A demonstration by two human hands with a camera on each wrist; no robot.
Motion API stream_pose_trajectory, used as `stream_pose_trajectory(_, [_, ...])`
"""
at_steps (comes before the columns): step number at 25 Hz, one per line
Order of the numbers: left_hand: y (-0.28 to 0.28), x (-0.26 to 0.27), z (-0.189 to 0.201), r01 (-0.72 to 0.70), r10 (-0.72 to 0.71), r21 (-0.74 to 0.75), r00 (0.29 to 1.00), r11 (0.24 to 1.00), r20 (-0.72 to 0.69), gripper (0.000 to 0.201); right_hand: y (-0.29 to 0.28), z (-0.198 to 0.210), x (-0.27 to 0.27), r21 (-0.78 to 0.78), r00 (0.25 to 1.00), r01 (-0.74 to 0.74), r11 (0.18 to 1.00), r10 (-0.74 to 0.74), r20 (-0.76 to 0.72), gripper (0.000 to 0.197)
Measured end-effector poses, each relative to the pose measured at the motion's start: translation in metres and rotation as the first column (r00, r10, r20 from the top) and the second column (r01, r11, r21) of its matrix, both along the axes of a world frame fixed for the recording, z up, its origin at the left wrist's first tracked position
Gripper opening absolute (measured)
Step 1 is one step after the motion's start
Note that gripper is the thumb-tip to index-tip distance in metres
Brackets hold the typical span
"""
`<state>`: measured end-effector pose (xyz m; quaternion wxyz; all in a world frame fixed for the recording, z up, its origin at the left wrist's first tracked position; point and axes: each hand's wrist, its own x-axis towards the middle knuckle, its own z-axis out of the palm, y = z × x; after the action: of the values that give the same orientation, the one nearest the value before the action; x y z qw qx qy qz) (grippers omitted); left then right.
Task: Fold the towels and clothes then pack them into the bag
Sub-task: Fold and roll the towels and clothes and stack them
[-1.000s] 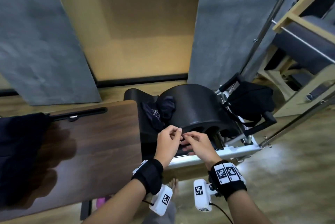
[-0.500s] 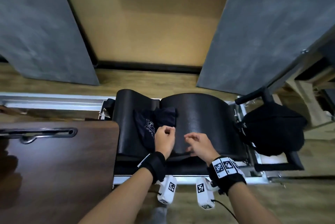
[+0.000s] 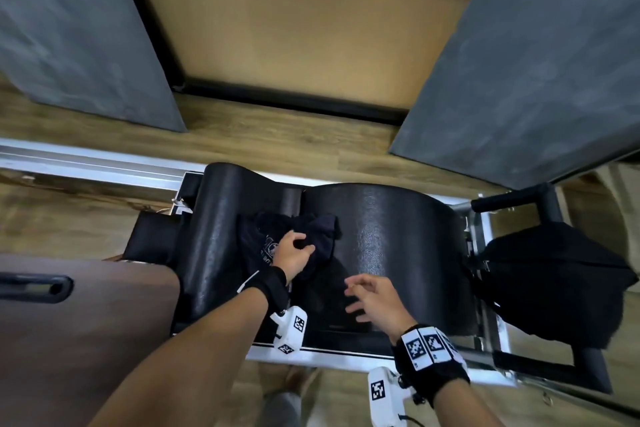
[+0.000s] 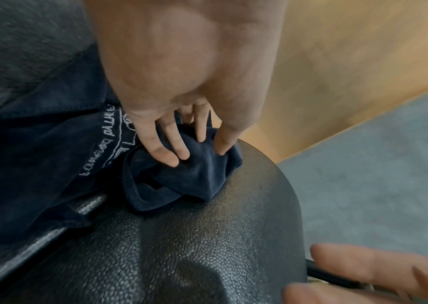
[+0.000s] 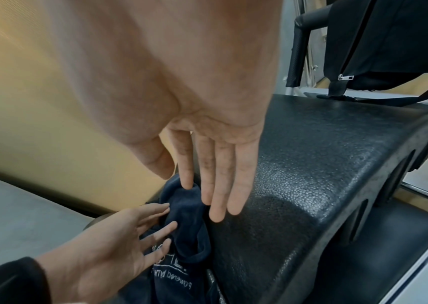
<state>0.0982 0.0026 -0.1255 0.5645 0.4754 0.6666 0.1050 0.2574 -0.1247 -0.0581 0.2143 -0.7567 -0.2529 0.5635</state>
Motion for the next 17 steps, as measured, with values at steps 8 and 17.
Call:
stream_pose_trajectory(8, [-0.036,0.003,0.061,-0.137,0.109,0.139,0.976,0.981,0.191,0.044,0.002,0.043,-0.01,0.2,0.999,0.025,0.98,-0.029,0.018,0.036])
stream_pose_trajectory(17, [-0.16,-0.058,0.199,-0.017,-0.188,0.433,0.885,0.901,0.426,0.012,-0.096,0.149,-0.049,0.611,0.946,-0.305,0.73,0.16,0.282,0.029])
